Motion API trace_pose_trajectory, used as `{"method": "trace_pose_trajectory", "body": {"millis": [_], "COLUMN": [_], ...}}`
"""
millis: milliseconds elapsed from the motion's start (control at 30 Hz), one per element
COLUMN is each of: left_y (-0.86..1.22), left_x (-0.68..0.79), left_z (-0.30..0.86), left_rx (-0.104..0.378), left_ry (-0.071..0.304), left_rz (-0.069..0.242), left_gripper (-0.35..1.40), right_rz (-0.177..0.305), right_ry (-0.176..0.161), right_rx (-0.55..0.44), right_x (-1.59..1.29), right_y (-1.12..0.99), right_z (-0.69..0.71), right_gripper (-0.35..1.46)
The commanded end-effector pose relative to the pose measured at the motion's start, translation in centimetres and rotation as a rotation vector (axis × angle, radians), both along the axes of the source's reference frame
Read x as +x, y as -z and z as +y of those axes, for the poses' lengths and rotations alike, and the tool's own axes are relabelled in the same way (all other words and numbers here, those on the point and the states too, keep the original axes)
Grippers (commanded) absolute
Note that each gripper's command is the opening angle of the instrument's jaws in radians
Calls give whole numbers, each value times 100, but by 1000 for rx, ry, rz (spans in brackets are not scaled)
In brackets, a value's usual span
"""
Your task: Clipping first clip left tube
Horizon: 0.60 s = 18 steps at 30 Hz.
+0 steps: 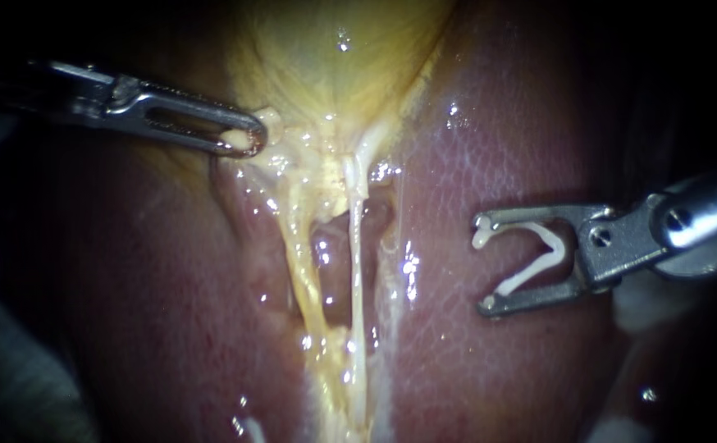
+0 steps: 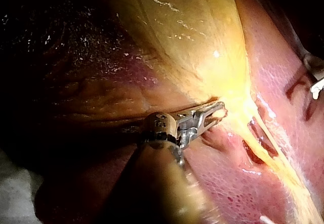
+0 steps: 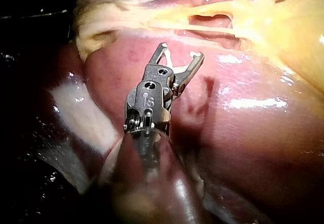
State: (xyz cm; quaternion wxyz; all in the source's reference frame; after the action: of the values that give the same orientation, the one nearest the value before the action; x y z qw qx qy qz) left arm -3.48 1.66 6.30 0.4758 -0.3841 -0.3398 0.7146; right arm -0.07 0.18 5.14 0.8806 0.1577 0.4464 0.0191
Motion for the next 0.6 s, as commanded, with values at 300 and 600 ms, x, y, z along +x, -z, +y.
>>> {"method": "trace_pose_trajectory", "body": {"millis": [300, 600], "left_y": [14, 16], "left_x": [14, 15], "left_z": [5, 5], "left_rx": [9, 9], "left_ry": [-8, -6], "left_rz": [-7, -6], "left_gripper": [-35, -35], "right_rz": [58, 125], "right_ry": [12, -28], "right_rx": [36, 175], "right_x": [17, 70], "right_y": [-4, -27], "right_z": [-3, -21], "right_gripper": [49, 48]}}
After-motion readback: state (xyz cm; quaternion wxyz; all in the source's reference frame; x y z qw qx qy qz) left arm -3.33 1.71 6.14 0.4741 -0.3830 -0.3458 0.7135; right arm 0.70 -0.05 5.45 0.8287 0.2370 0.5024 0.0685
